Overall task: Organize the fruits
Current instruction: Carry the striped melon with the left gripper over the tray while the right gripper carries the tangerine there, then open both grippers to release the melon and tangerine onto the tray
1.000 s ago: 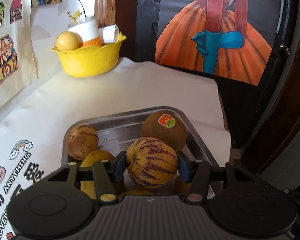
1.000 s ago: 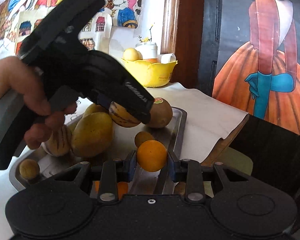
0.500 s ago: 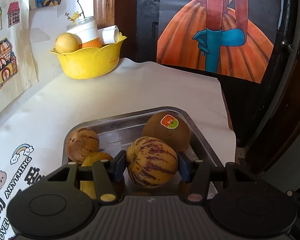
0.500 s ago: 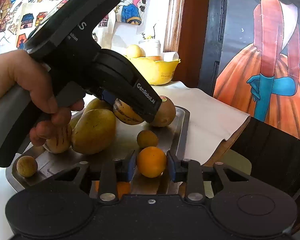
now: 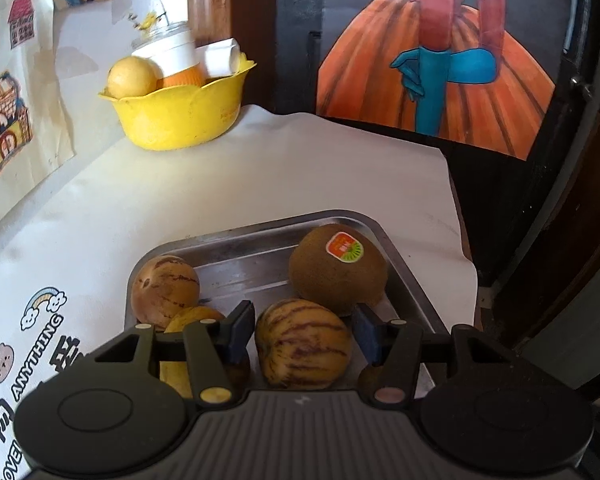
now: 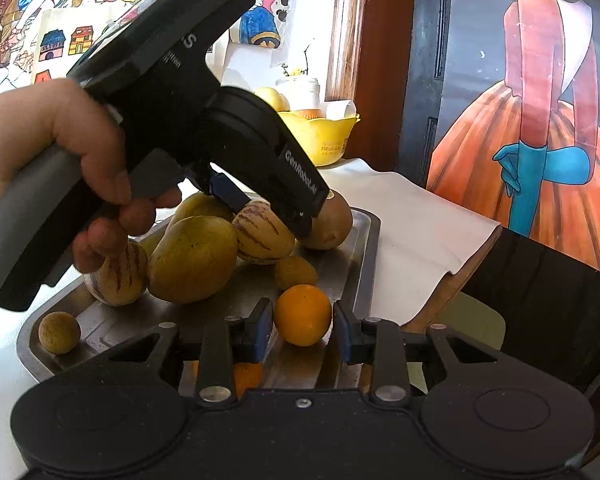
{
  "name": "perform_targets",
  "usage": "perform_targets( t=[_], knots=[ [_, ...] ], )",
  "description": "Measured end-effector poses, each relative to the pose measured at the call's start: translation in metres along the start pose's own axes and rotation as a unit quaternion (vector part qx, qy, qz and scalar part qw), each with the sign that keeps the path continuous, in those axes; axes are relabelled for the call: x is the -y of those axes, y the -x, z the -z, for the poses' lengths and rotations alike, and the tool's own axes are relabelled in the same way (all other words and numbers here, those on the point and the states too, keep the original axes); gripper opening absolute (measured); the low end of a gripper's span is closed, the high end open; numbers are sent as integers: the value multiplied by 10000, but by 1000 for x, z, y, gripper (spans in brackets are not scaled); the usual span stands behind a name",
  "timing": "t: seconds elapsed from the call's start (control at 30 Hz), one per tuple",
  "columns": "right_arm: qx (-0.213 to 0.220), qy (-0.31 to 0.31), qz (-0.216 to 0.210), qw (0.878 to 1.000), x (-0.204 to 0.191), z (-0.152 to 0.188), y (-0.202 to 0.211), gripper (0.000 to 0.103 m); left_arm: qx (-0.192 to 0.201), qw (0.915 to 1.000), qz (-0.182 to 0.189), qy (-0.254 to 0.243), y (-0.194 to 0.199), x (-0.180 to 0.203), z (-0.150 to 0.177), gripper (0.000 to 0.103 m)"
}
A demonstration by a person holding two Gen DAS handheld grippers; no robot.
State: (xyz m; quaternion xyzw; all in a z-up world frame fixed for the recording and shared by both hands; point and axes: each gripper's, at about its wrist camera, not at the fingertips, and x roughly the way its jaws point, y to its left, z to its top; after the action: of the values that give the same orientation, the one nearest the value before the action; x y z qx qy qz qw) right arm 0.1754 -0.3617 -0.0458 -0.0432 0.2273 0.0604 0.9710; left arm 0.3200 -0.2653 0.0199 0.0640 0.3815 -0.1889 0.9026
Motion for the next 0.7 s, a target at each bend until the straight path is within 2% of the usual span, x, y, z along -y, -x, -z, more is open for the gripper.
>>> perform_targets(
  t=[0.17,0.37,0.63,0.7],
  knots=[
    [6,-76,-9,10000,2,0,-1,37,-18,9998,80,162,0,-6,-2,60],
    [108,-146,45,9998,2,2,2,48,26,9995,195,253,9,-8,-2,75],
    [261,-305,73,9992,2,4,13,60,323,9989,235,248,35,-4,-6,87],
    [317,-344,95,9989,1,3,16,68,404,9986,230,253,42,-4,-6,91]
  ],
)
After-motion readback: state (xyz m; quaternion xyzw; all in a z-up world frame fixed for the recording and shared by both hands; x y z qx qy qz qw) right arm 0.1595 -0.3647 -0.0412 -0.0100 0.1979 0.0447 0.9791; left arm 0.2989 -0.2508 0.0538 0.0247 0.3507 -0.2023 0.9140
